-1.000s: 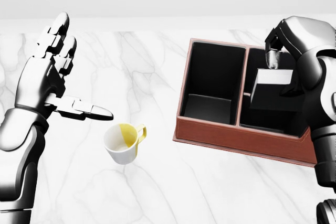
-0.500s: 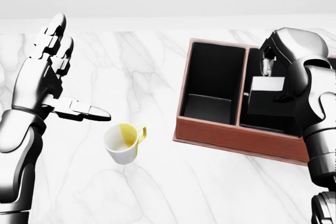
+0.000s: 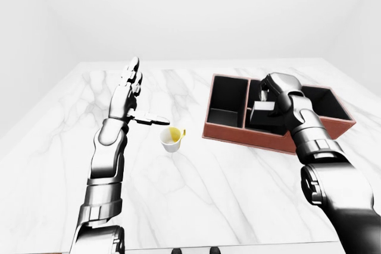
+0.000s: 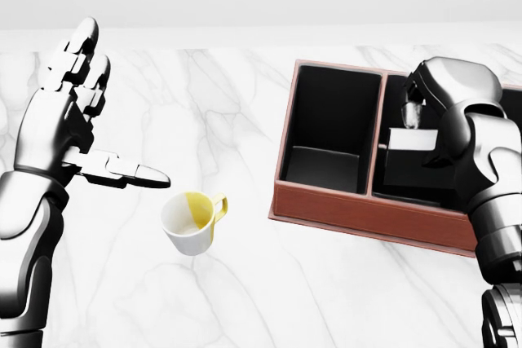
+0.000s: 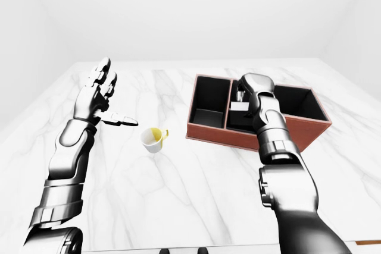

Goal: Pick up the book and place it in the caddy.

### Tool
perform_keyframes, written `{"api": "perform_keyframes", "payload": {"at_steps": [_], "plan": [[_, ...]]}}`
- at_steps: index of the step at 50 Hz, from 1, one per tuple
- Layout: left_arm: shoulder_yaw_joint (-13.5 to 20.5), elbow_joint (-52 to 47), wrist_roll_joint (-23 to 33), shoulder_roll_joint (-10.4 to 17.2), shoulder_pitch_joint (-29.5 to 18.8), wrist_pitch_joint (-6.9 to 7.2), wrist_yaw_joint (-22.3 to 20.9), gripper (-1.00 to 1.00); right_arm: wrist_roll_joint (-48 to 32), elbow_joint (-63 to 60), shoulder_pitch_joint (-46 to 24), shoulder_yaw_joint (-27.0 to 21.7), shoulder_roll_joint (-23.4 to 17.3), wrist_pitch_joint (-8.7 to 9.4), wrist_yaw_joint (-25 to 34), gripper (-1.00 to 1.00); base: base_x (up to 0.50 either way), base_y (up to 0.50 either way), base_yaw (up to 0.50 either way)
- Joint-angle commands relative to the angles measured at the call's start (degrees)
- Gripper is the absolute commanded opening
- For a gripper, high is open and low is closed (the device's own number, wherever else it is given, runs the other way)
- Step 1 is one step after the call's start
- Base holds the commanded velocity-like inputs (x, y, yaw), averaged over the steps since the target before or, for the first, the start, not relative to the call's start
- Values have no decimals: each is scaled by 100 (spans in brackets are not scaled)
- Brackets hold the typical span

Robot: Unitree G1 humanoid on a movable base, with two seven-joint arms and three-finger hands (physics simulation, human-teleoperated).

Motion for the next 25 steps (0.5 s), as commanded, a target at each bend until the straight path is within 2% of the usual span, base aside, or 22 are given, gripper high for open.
{"api": "perform_keyframes", "payload": {"at_steps": [1, 25], "plan": [[5, 18, 19, -1, 10, 0, 18, 100, -18, 501, -236, 43, -43, -112, -460, -100, 0, 0, 0], [32, -92, 19, 11, 123, 0, 2, 100, 90, 1238, -410, 144, -26, -54, -971, -100, 0, 0, 0]]}}
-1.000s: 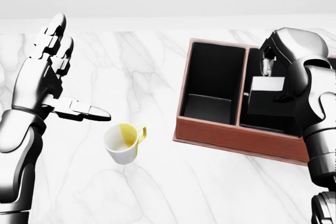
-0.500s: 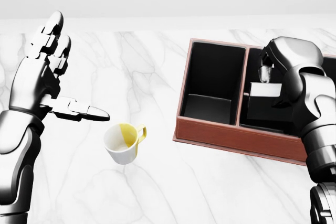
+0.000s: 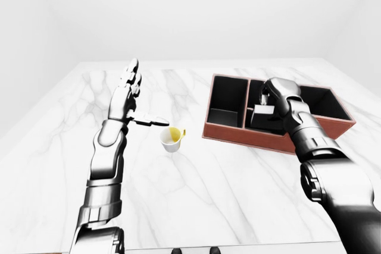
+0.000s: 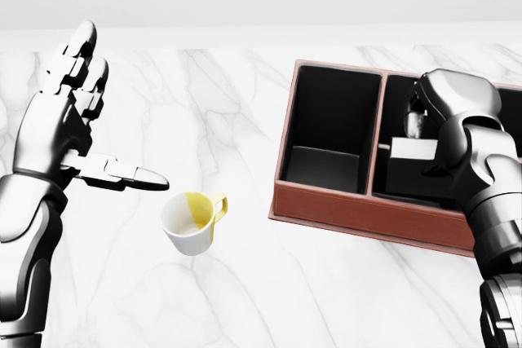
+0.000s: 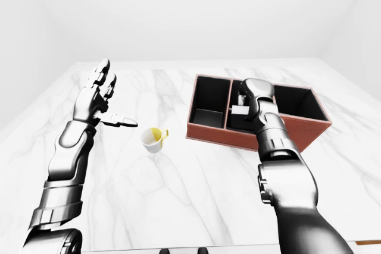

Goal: Pick up the book and place it in the caddy.

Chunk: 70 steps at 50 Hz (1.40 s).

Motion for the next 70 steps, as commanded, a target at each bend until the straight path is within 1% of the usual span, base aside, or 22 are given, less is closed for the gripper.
{"api": "perform_keyframes", "payload": {"at_steps": [1, 8, 9, 10, 11, 12, 13, 25, 30, 34, 38, 40, 44, 45, 50, 54, 56, 57, 60, 64, 65, 70], "plan": [[20, -82, -1, 8, 72, 0, -10, 100, -13, 274, -160, 1, -17, 38, -368, -100, 0, 0, 0], [38, -76, -9, 13, 84, 0, -1, 100, -15, 377, -178, 31, 11, 54, -484, -100, 0, 0, 0], [35, -81, -7, 13, 93, 0, -3, 100, -20, 400, -186, 36, 15, 52, -520, -81, 0, 0, 0], [36, -89, -8, 13, 96, 0, -3, 100, -30, 417, -180, 44, 22, 49, -569, -56, 0, 0, 0], [38, -97, -11, 13, 98, 0, -3, 100, -58, 432, -170, 62, 29, 53, -645, -12, 0, 0, 0], [37, -102, -9, 14, 103, 0, -3, 100, -116, 448, -169, 97, 32, 64, -743, 65, 0, 0, 0], [39, -92, -9, 15, 102, 0, -3, 100, -109, 461, -192, 84, 34, 56, -694, 100, 0, 0, 0], [50, -210, -20, 10, 179, 0, -4, 100, -148, 434, -220, 87, 82, 15, -686, 100, 0, 0, 0], [62, -272, -23, 11, 208, 0, -3, 100, -142, 332, -217, 80, 78, -36, -633, 100, 0, 0, 0], [44, -263, -9, -6, 196, 0, 4, 100, -58, -18, -187, 34, 55, -162, -412, 100, 0, 0, 0], [22, -225, 4, -19, 143, 0, 16, 100, 53, -610, -46, -47, 33, -189, -52, 100, 0, 0, 0], [5, -234, 12, -29, 127, 0, 20, 100, 92, -1114, 131, -106, 23, -149, 206, 100, 0, 0, 0], [-17, -134, 32, -46, 75, 0, 25, 100, 139, -2240, 579, -264, 39, -9, 782, 100, 0, 0, 0], [-35, -109, 41, -58, 63, 0, 26, 100, 215, -2809, 785, -358, 50, 66, 1078, 100, 0, 0, 0], [-59, 24, 57, -78, -4, 0, 32, 100, 330, -4550, 1437, -615, 145, 325, 1938, 100, 0, 0, 0], [-78, 86, 69, -88, -38, 0, 40, 100, 433, -5741, 1868, -770, 231, 503, 2485, 100, 0, 0, 0], [-83, 101, 73, -90, -62, 0, 47, 100, 511, -6314, 2072, -833, 294, 620, 2769, 100, 0, 0, 0], [-86, 135, 77, -91, -82, 0, 51, 100, 556, -6592, 2178, -870, 325, 644, 2868, 100, 0, 0, 0], [-95, 101, 76, -98, -90, 0, 60, 100, 652, -7101, 2378, -932, 382, 644, 3081, 100, 0, 0, 0], [-96, 69, 74, -104, -87, 0, 63, 100, 800, -7648, 2637, -996, 477, 644, 3218, 100, 0, 0, 0], [-96, -9, 69, -102, -77, 0, 62, 100, 918, -7956, 2745, -1047, 534, 644, 3325, 100, 0, 0, 0], [-82, -180, 54, -101, -43, 0, 60, 100, 1205, -8619, 3018, -1131, 619, 644, 3387, 100, 0, 0, 0]]}}
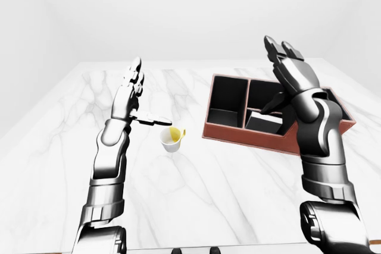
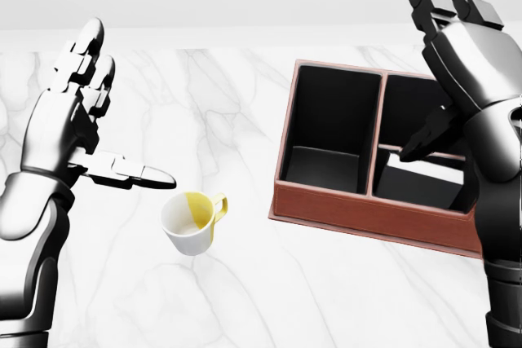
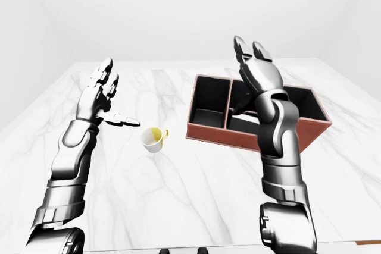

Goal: Pick up the book and place it in the caddy.

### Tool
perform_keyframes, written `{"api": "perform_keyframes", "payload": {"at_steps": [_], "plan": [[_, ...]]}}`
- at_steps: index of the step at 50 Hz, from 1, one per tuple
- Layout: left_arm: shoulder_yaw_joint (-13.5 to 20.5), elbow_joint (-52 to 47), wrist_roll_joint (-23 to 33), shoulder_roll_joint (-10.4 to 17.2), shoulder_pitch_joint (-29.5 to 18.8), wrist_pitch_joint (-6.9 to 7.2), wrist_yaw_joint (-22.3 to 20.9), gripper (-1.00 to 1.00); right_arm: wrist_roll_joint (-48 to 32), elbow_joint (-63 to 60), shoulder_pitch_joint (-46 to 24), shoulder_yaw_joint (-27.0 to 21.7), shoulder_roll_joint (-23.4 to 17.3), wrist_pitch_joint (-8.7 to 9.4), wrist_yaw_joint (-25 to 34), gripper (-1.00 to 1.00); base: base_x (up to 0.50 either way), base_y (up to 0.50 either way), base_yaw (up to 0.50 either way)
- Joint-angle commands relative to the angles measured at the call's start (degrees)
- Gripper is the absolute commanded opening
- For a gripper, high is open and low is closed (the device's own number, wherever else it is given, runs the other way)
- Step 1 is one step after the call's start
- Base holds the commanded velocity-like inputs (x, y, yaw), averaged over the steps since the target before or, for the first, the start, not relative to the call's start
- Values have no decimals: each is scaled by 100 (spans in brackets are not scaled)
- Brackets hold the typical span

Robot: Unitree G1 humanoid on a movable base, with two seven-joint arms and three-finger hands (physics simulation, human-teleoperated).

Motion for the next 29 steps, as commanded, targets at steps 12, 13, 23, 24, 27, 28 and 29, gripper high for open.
{"api": "perform_keyframes", "payload": {"at_steps": [12, 13, 23, 24, 27, 28, 29], "plan": [[99, -999, -172, -27, 363, 0, -30, 100, 1473, -3272, 1392, -379, 547, 0, 611, 100, 0, 0, 0], [115, -1144, -199, -25, 431, 0, -38, 100, 1609, -3374, 1467, -393, 604, 0, 590, 100, 0, 0, 0], [239, -3065, -326, -140, 1309, 0, -146, 100, 2438, -4409, 1998, -490, 879, 0, 192, 100, 0, 0, 0], [249, -3252, -315, -162, 1389, 0, -162, 100, 2492, -4503, 2041, -491, 890, 0, 174, 100, 0, 0, 0], [296, -3940, -382, -252, 1638, 0, -223, 100, 2674, -4852, 2208, -501, 965, 0, 166, 100, 0, 0, 0], [310, -4135, -389, -274, 1729, 0, -236, 100, 2710, -4983, 2288, -504, 991, 0, 168, 100, 0, 0, 0], [319, -4235, -368, -293, 1789, 0, -245, 100, 2751, -5067, 2339, -515, 1010, 0, 156, 100, 0, 0, 0]]}}
